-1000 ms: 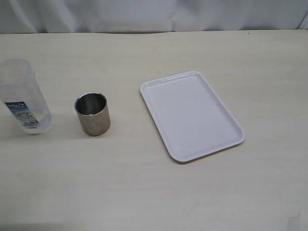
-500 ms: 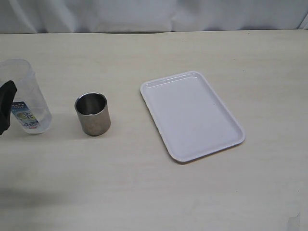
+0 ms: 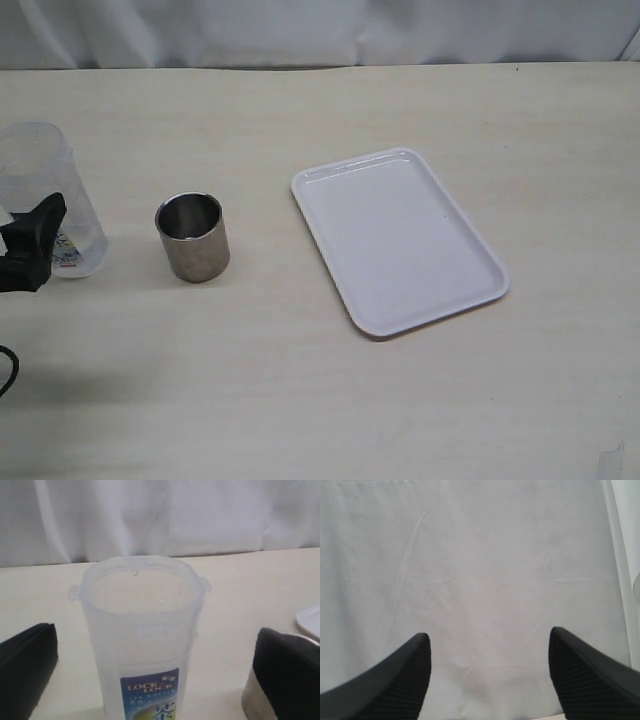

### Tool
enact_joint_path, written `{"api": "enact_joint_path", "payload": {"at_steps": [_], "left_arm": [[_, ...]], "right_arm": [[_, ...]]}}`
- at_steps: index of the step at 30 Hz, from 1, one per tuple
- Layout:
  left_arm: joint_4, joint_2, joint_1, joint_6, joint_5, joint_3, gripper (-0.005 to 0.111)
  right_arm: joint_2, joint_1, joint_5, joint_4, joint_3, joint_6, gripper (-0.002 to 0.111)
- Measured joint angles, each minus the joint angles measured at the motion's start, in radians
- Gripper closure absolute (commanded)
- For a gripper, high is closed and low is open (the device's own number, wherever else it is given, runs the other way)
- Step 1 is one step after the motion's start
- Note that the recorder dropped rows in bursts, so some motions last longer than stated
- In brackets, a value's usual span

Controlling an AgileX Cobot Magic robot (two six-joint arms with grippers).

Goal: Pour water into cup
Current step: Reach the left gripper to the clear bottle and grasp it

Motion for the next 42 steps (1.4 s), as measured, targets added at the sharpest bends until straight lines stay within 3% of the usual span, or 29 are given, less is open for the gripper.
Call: {"api": "enact_joint_path", "payload": {"at_steps": [10, 20, 26, 31, 42], "left_arm": [[-0.014, 0.24, -0.001, 0.011, -0.067, -0.021, 0.002], [-0.014, 0.417, -0.001, 0.013, -0.073, -0.187, 0.002], [-0.014, 0.437, -0.001, 0.013, -0.074, -0.215, 0.002], [-0.014, 0.437, -0.001, 0.013, -0.074, -0.215, 0.002], [-0.018, 0.437, -0.001, 0.013, -0.074, -0.215, 0.002]], "right_arm": [[0.0, 0.0, 0.0, 0.0, 0.0, 0.0, 0.044], [0.0, 0.0, 0.0, 0.0, 0.0, 0.0, 0.044], [0.0, 0.0, 0.002, -0.037, 0.0, 0.004, 0.044], [0.0, 0.0, 0.002, -0.046, 0.0, 0.003, 0.032], [0.027, 0.0, -0.009, -0.046, 0.0, 0.01, 0.032]]}}
